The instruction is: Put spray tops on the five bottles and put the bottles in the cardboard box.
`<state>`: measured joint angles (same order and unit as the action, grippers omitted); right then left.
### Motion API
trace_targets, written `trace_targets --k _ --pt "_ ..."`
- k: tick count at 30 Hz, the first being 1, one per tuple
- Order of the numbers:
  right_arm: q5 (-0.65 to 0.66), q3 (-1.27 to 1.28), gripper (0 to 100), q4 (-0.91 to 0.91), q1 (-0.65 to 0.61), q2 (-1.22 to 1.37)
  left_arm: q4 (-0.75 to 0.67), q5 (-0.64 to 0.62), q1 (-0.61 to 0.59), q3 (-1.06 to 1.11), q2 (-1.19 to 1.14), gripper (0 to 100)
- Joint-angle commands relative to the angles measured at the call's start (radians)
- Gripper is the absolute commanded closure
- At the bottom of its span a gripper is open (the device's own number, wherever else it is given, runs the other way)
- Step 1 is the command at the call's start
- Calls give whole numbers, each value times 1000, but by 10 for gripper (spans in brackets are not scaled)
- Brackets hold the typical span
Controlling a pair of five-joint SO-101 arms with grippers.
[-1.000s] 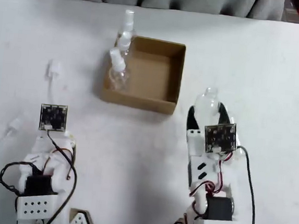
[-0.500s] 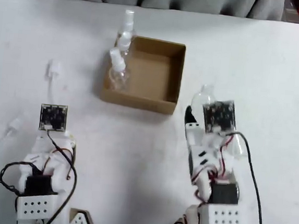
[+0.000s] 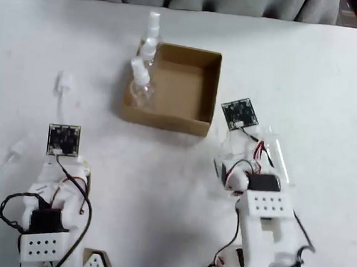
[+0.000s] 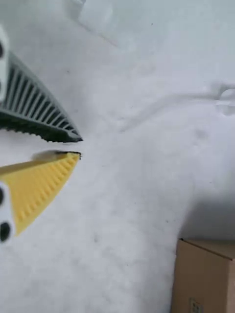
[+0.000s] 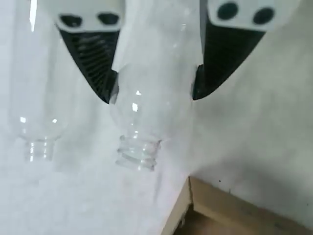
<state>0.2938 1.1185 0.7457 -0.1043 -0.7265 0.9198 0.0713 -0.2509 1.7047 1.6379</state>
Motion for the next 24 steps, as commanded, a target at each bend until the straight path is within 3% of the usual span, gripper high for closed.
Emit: trace_targets --k 1,9,18,24 --pt "17 -86 975 5 18 77 6 11 -12 -5 18 951" --pt "17 -166 783 7 33 269 6 11 -12 -5 18 951" --pt "9 -270 693 28 33 418 6 11 -12 -5 18 951" --pt "-94 -387 683 131 33 446 5 11 -12 -5 18 951"
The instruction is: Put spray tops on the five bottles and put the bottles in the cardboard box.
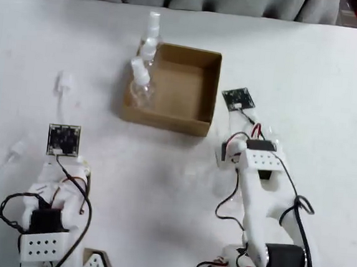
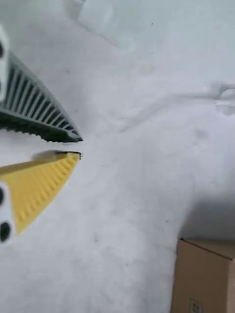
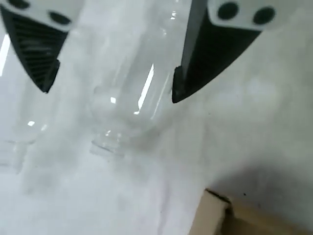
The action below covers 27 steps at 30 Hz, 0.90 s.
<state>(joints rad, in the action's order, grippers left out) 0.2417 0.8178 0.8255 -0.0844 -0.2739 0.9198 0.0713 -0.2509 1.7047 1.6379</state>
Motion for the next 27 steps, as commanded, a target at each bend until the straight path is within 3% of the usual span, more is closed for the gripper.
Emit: trace_targets --k 1,6,11,27 --pt "-66 -104 683 76 13 -7 5 11 -12 -5 18 951" --pt "-238 -180 683 223 5 -7 3 11 -12 -5 18 951" --pt "-264 -219 683 331 4 -7 3 11 -12 -5 18 951" --pt "-342 -226 683 266 -35 -4 3 11 -12 -5 18 951"
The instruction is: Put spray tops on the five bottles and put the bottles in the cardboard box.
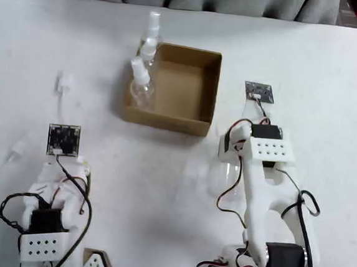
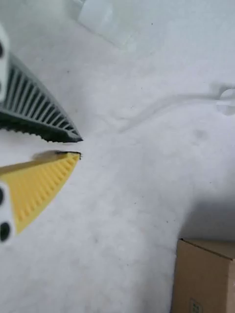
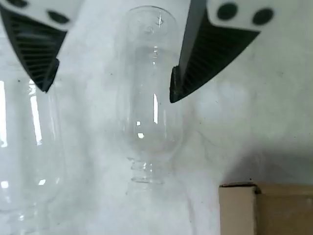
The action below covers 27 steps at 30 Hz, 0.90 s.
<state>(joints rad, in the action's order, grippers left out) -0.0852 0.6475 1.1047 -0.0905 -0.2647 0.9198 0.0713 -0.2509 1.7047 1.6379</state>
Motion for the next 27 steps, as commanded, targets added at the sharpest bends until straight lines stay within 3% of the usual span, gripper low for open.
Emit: trace_targets --k 1,7,13,20,23,27 --pt "-17 -55 683 -13 -35 -12 3 11 -12 -5 18 951" --pt "-17 -52 698 -51 -30 -5 3 11 -12 -5 18 951" --pt "-9 -54 876 -77 -33 -4 2 11 -12 -5 18 951" --pt "-5 -46 814 -82 -30 -4 2 11 -12 -5 18 951" --pt "63 -31 773 -68 -33 -4 2 11 -12 -5 18 951" --pt "87 -3 781 -70 -38 -2 2 11 -12 -5 18 951"
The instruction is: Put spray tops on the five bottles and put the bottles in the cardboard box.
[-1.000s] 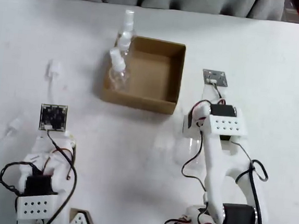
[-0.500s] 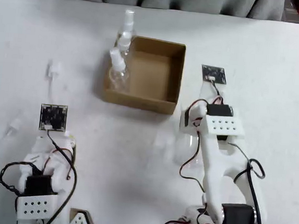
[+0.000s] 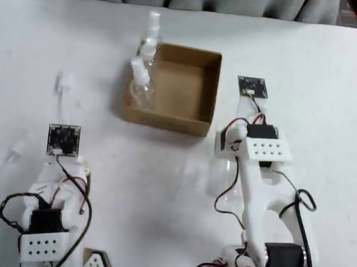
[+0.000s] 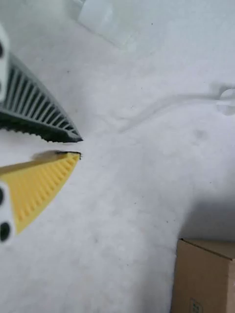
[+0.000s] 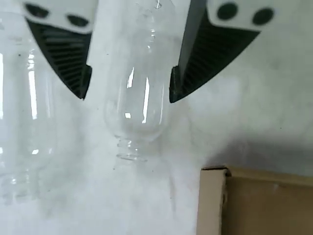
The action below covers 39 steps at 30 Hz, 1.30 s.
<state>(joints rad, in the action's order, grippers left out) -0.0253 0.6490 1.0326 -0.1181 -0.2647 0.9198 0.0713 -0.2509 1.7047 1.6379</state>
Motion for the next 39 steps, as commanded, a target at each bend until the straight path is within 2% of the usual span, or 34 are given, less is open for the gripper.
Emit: trace_targets --k 1,13,31,34,37,39 --pt "29 -3 786 2 -8 -2 2 11 -12 -5 18 951" --pt "25 -63 788 -61 -1 216 2 11 -12 -5 18 951" --pt "31 -61 791 -18 10 176 0 11 -12 -5 18 951" --pt "31 -63 854 -19 22 173 0 11 -12 -5 18 951" --pt "31 -75 995 -61 41 173 0 11 -12 -5 18 951" --pt "31 -81 957 -74 54 170 0 11 -12 -5 18 951"
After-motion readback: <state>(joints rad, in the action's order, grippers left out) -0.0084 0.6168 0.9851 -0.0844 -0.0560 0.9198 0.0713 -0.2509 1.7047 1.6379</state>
